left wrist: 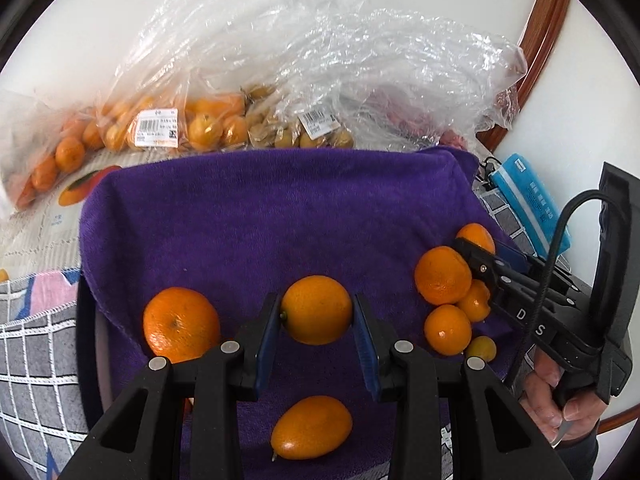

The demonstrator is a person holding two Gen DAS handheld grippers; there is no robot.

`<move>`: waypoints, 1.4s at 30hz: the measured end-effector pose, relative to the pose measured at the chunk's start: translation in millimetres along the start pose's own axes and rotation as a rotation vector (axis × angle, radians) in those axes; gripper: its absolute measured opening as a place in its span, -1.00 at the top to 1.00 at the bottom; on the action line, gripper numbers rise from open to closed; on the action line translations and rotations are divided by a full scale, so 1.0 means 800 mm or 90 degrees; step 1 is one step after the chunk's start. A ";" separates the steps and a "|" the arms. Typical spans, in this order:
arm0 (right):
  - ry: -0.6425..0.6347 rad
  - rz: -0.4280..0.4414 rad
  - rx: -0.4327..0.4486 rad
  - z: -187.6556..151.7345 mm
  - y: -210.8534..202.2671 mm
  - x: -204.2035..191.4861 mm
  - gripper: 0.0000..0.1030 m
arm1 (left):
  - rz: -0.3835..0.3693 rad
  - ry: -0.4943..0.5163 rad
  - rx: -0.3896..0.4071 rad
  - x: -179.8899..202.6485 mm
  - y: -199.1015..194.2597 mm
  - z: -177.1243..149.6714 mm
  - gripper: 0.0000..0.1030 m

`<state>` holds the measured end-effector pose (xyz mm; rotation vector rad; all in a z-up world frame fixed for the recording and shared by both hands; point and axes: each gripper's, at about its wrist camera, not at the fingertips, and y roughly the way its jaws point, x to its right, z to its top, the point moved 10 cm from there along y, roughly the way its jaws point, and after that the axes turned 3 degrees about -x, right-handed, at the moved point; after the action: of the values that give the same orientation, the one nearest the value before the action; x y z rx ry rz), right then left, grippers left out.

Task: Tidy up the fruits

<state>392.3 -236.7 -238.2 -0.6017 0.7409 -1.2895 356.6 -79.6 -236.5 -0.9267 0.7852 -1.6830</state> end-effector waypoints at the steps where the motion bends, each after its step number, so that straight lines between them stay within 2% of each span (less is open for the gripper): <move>1: 0.000 0.000 -0.001 0.000 0.000 0.000 0.21 | 0.000 -0.001 -0.003 0.000 0.001 0.000 0.34; 10: -0.003 -0.005 -0.002 0.000 -0.001 -0.002 0.19 | -0.015 -0.020 -0.033 -0.003 0.015 -0.008 0.34; 17: -0.013 -0.011 0.012 0.002 -0.013 -0.003 0.00 | -0.027 -0.032 -0.041 -0.002 0.011 -0.015 0.34; 19: -0.008 -0.009 0.014 0.005 -0.020 -0.003 -0.01 | -0.027 -0.032 -0.034 0.000 0.002 -0.013 0.25; 21: -0.006 -0.010 0.019 0.009 -0.032 -0.005 -0.01 | -0.023 -0.028 -0.017 0.003 -0.014 -0.010 0.05; 25: -0.003 -0.015 0.037 0.015 -0.067 -0.014 -0.17 | -0.019 -0.024 0.009 0.007 -0.052 -0.013 -0.01; 29: -0.007 -0.025 0.049 0.010 -0.112 -0.027 -0.19 | 0.000 -0.026 0.048 0.009 -0.099 -0.028 -0.15; 32: -0.012 -0.039 0.055 -0.002 -0.146 -0.037 -0.19 | 0.030 -0.027 0.078 0.004 -0.137 -0.041 -0.26; 42: -0.038 -0.098 0.070 -0.063 -0.261 -0.061 -0.23 | 0.053 -0.045 0.162 0.002 -0.250 -0.101 -0.70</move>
<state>217.6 -227.4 -104.4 -0.6142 0.5794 -1.4381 193.9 -21.3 -106.6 -0.7624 0.5398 -1.6236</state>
